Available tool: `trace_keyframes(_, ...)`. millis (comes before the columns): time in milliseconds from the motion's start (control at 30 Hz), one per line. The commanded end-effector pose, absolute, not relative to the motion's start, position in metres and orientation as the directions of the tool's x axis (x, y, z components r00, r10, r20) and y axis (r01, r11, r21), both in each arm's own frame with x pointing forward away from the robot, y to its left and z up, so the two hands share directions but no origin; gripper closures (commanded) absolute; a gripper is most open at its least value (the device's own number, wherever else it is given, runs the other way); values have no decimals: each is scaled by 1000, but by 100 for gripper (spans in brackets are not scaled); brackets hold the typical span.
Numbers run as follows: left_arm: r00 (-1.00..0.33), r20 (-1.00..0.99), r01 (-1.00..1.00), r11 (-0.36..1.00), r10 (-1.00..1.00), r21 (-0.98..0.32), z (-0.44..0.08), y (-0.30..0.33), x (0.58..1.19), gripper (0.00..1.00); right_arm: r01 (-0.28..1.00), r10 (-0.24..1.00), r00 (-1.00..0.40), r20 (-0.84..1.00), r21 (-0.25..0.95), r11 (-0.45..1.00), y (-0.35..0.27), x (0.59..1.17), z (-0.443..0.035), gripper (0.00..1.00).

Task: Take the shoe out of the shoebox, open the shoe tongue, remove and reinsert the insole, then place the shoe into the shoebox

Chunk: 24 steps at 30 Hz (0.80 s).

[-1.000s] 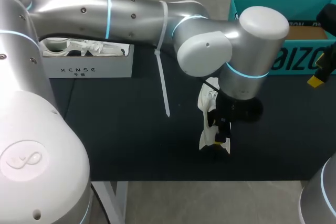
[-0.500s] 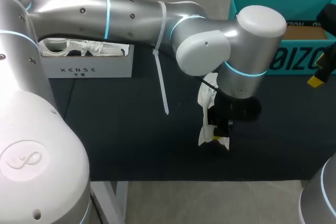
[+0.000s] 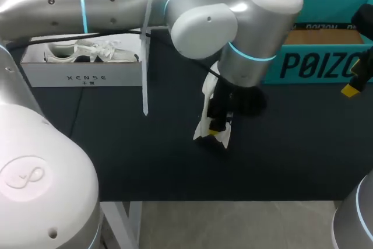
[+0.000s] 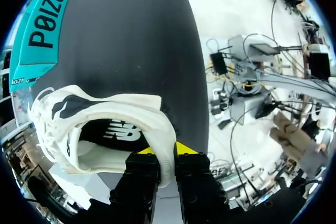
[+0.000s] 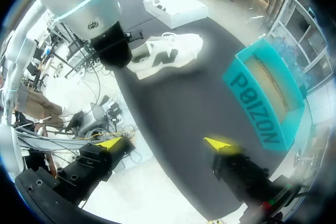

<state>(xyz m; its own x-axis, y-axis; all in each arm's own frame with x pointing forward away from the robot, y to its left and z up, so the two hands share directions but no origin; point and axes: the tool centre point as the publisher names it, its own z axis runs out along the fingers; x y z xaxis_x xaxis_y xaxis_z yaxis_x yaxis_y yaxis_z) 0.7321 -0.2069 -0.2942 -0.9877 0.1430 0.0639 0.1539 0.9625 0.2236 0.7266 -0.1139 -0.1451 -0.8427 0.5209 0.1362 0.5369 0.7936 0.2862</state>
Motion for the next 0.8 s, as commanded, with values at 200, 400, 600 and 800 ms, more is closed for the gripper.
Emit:
trace_keyframes(200, -987, 88, 154, 947, 135, 283, -252, -92, 760, 100, 537, 520, -843, 139, 283, 795, -114, 729, -145, 0)
trace_keyframes(400, -987, 88, 154, 947, 135, 283, -252, -92, 760, 100, 537, 520, -843, 139, 283, 795, -114, 729, -145, 0)
trace_keyframes(600, -987, 88, 154, 947, 135, 283, -252, -92, 760, 100, 537, 520, -843, 139, 283, 795, -114, 729, -145, 0)
trace_keyframes(800, -987, 88, 154, 947, 135, 283, -252, -92, 760, 100, 537, 520, -843, 139, 283, 795, -114, 729, -145, 0)
